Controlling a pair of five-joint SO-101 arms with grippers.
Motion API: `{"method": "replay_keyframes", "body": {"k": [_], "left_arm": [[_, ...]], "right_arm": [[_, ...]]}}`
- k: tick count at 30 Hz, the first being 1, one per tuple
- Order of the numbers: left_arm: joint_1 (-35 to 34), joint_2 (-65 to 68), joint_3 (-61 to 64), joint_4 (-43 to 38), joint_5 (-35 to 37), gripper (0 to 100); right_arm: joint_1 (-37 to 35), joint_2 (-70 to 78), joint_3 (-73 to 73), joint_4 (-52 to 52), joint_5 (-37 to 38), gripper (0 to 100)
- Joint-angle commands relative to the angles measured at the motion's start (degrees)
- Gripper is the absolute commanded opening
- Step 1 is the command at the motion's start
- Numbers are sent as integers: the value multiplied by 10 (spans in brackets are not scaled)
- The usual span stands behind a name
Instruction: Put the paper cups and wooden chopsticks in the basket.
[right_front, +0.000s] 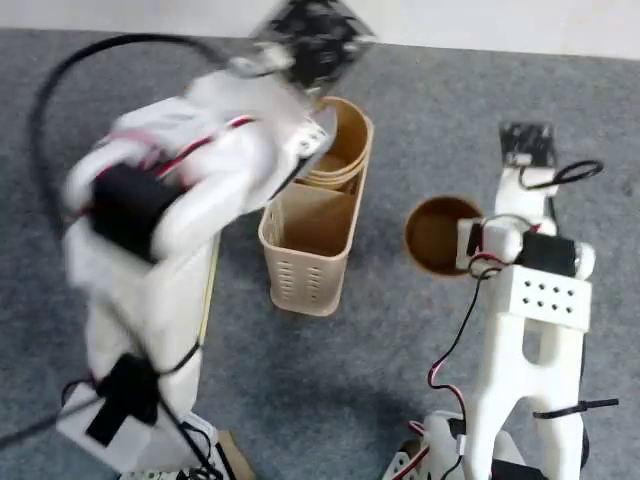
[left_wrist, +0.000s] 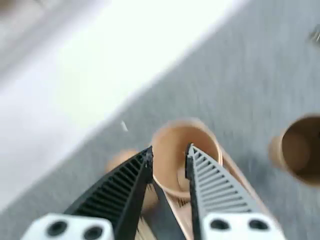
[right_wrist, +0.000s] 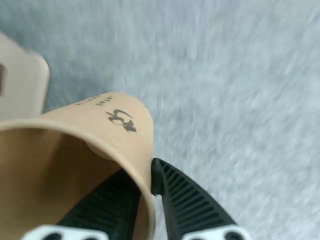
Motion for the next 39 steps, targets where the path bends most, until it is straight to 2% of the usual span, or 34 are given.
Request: {"method": "replay_keyframes", "body": {"k": [1, 4, 8, 10, 14, 19, 24, 32, 37, 39], "left_arm": [[-81, -42, -48, 3, 40, 146], [-196, -40, -30, 45, 69, 146], [-330, -19, 139, 51, 121, 149], [-362, -7, 238, 43, 130, 150], [-400, 4, 436, -66, 132, 150], [-418, 4, 641, -238, 168, 151], [-417, 4, 756, -365, 196, 151], [-415, 4, 768, -376, 197, 151], [-415, 5, 771, -374, 198, 151], [-415, 5, 779, -376, 198, 151]], "right_arm": [[-7, -2, -182, 40, -35, 6], [-41, 1, -311, 56, -44, 6], [-116, 2, -433, 55, -50, 6], [-153, 3, -463, 52, -62, 5], [-210, 27, -478, 54, -92, 5], [-245, 108, -479, 92, -95, 5], [-246, 160, -478, 105, -95, 5], [-262, 179, -522, 181, -112, 5], [-295, 233, -558, 180, -90, 12], [-298, 266, -575, 172, -76, 45]]}}
